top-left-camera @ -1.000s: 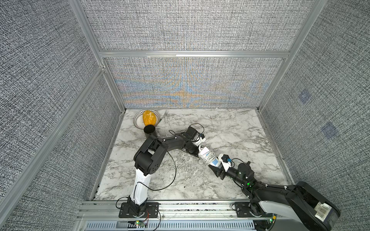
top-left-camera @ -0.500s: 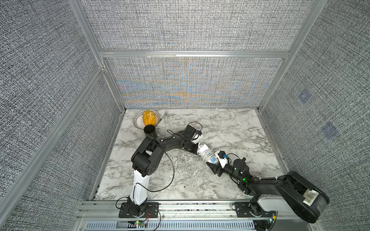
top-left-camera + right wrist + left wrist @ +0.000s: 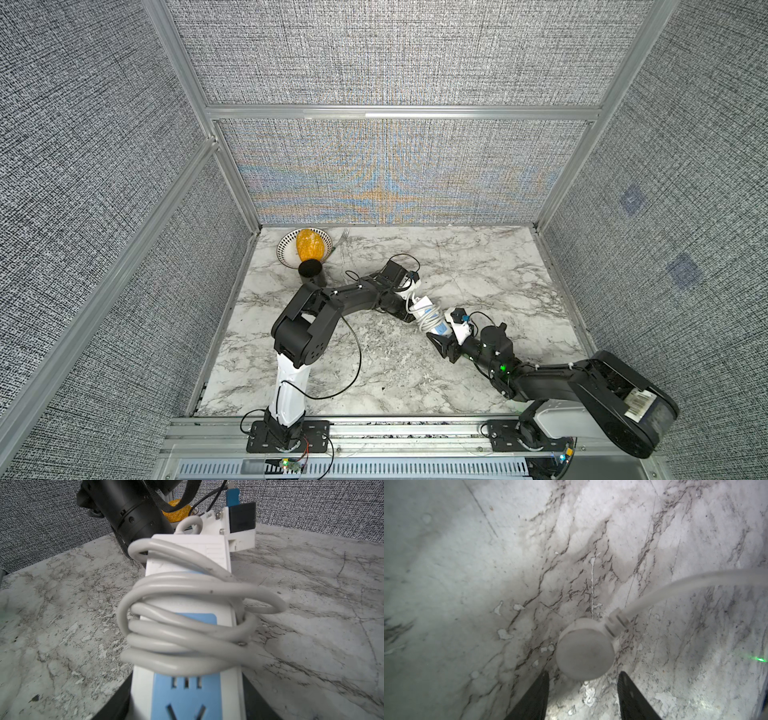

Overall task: Wrap the cord around the power strip
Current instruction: Place the power strip at the center of the board.

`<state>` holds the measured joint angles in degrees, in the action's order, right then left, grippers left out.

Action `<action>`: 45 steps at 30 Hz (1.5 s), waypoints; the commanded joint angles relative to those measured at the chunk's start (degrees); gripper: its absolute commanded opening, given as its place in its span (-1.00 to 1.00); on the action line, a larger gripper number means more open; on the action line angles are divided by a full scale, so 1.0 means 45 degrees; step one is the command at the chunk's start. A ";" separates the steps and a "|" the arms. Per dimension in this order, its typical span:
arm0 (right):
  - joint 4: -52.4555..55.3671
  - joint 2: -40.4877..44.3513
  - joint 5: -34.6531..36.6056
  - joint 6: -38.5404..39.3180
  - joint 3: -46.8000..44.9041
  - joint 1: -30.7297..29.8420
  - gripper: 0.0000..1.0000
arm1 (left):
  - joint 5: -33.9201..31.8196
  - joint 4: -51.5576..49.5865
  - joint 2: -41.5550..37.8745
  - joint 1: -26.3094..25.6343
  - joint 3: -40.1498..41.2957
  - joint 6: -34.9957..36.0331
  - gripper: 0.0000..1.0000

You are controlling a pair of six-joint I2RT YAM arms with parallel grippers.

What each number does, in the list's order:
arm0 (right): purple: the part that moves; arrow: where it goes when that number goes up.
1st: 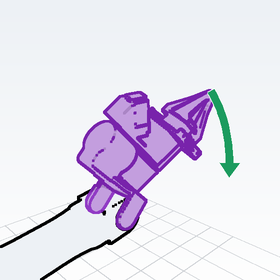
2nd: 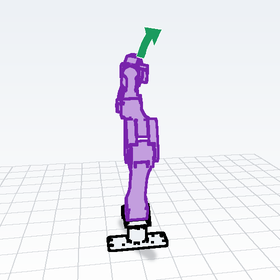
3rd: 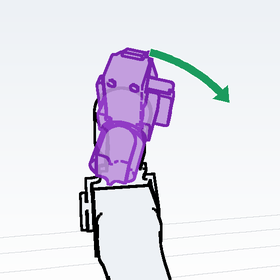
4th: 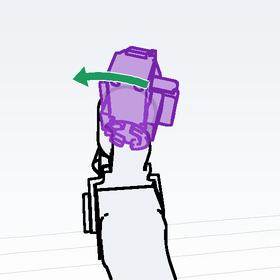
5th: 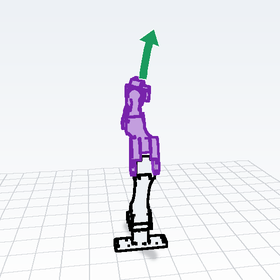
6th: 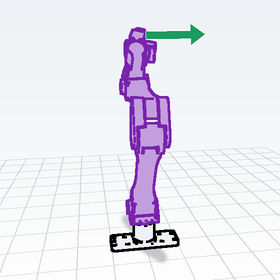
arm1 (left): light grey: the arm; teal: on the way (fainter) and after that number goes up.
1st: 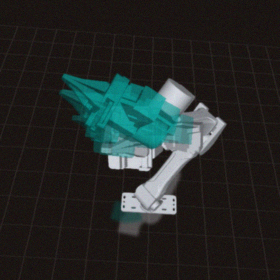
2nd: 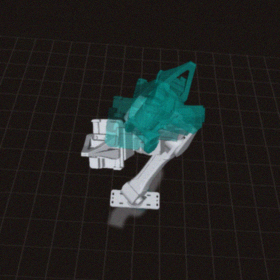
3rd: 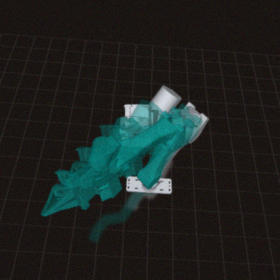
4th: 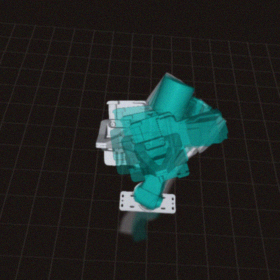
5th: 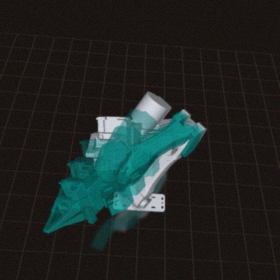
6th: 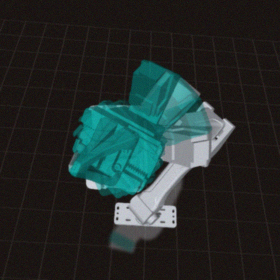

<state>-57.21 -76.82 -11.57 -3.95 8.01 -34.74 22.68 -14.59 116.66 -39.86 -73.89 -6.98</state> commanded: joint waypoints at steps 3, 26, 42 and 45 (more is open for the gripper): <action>0.0512 -0.0018 0.0098 -0.0334 -0.0055 0.0093 -1.00 | -0.0415 -0.0193 0.0051 -0.0031 0.0192 0.1491 0.17; 0.0299 -0.0332 -0.0802 -0.0473 -0.0023 0.0279 -1.00 | -0.1169 0.1914 0.1570 -0.0030 -0.0851 0.2704 0.09; -0.1772 0.0447 -0.0432 -0.0772 -0.0839 0.0412 -1.00 | -0.0591 0.2213 0.0846 -0.0030 0.0381 0.2331 -0.95; -0.3381 0.0561 -0.0133 -0.0978 -0.1375 0.0430 -1.00 | -0.0164 0.1774 0.0744 -0.0030 0.0382 0.2185 -1.00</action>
<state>-61.04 -74.76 -13.72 -7.14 3.07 -32.91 19.64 0.93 120.20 -39.99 -72.62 4.16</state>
